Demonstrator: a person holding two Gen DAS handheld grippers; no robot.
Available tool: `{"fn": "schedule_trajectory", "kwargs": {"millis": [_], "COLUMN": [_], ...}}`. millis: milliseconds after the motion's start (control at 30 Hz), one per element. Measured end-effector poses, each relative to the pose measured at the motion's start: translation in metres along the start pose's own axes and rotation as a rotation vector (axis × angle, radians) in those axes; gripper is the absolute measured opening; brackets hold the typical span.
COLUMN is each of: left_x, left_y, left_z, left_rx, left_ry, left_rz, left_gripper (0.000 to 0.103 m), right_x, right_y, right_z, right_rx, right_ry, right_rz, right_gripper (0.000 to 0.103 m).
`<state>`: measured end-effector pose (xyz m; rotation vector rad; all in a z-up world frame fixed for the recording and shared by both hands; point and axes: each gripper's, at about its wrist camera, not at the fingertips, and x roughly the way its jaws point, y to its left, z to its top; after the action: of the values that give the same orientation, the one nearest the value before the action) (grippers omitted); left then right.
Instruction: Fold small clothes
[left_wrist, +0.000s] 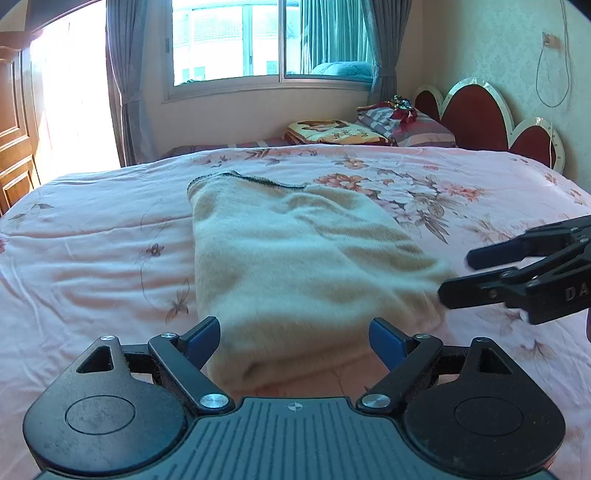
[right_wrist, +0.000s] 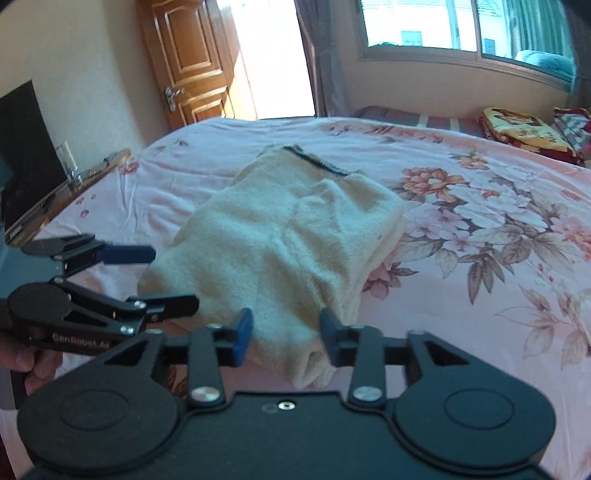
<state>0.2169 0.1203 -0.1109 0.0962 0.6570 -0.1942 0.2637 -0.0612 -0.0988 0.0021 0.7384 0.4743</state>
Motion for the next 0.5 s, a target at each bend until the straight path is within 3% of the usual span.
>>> {"fn": "schedule_trajectory", "kwargs": {"millis": [133, 233, 300, 400, 500], "left_x": [-0.049, -0.101, -0.137, -0.181, -0.218], "left_y": [-0.024, -0.034, -0.039, -0.047, -0.055], "left_z": [-0.051, -0.093, -0.114, -0.123, -0.105], "left_rx": [-0.007, -0.092, -0.141, -0.153, -0.132], "left_ry": [0.093, 0.13, 0.132, 0.108, 0.039], "left_rz": [0.081, 0.071, 0.091, 0.1, 0.11], "left_gripper": [0.087, 0.089, 0.103, 0.103, 0.103], "right_x": [-0.041, -0.086, -0.115, -0.157, -0.187], "right_y": [-0.003, 0.009, 0.023, 0.05, 0.076], "right_z": [-0.056, -0.107, -0.13, -0.141, -0.125], "right_rx": [0.052, 0.048, 0.041, 0.047, 0.051], "right_ry": [0.117, 0.146, 0.144, 0.106, 0.052], "right_rz": [-0.106, -0.137, -0.139, -0.134, -0.182], "right_gripper": [0.083, 0.083, 0.083, 0.085, 0.091]}}
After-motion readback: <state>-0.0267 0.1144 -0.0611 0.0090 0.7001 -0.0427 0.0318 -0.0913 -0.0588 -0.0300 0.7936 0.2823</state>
